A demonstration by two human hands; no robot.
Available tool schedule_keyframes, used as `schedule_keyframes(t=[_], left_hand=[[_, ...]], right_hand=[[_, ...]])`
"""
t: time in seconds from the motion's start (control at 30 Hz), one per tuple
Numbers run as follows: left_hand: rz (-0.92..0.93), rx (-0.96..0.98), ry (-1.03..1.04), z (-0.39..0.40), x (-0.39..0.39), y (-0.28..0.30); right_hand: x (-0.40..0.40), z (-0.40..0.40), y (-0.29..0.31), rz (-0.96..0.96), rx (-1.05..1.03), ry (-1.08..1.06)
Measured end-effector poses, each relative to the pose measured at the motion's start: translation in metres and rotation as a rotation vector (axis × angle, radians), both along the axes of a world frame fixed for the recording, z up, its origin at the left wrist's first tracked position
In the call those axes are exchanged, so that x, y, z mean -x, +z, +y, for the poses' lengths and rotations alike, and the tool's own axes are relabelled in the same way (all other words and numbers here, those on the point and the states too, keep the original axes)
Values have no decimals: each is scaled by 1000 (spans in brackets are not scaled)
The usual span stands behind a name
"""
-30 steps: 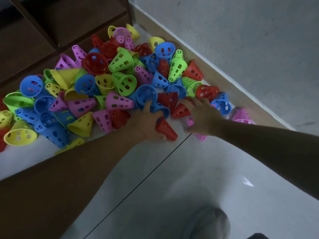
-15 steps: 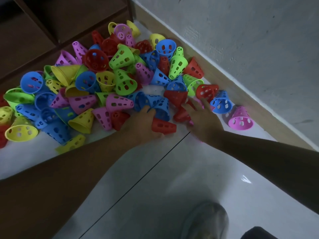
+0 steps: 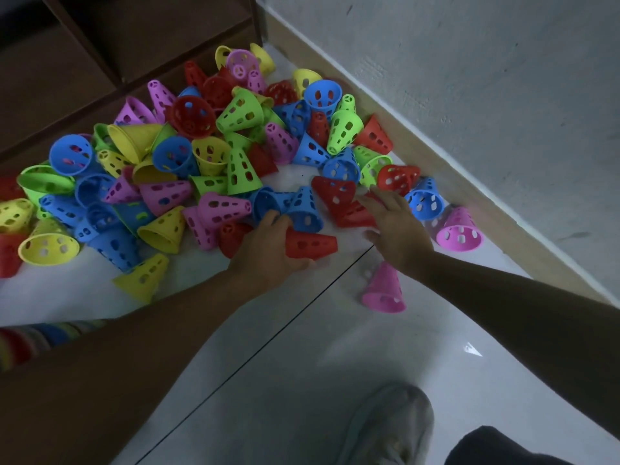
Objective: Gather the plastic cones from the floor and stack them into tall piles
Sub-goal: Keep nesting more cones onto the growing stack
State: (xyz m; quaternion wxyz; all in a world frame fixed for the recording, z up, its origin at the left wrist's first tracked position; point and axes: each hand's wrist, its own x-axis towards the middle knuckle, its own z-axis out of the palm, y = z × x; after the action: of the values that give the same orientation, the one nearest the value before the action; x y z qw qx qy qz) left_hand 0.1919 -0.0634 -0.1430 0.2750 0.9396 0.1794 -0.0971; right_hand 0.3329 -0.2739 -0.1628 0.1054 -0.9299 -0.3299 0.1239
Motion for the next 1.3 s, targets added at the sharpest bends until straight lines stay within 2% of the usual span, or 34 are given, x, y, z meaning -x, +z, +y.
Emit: schedule_keyframes(t=[0.23,0.53,0.7,0.97,1.3], left_hand=[[-6,-59,-51,-2,4,-8],[-29,-5,-72,8,9,-1],[-85,30,-81,18,7,17],[-229,68,-106,24,13,71],[-411,-52,-90,54,20,209]], right_hand=[[-11,13,-2,3,94,25],[-22,10,5,126,-111,-146],[-15,11,30,174,-179,-187],[-3,30,114,196,-239,-145],[40,57,248,58,-393,-126]])
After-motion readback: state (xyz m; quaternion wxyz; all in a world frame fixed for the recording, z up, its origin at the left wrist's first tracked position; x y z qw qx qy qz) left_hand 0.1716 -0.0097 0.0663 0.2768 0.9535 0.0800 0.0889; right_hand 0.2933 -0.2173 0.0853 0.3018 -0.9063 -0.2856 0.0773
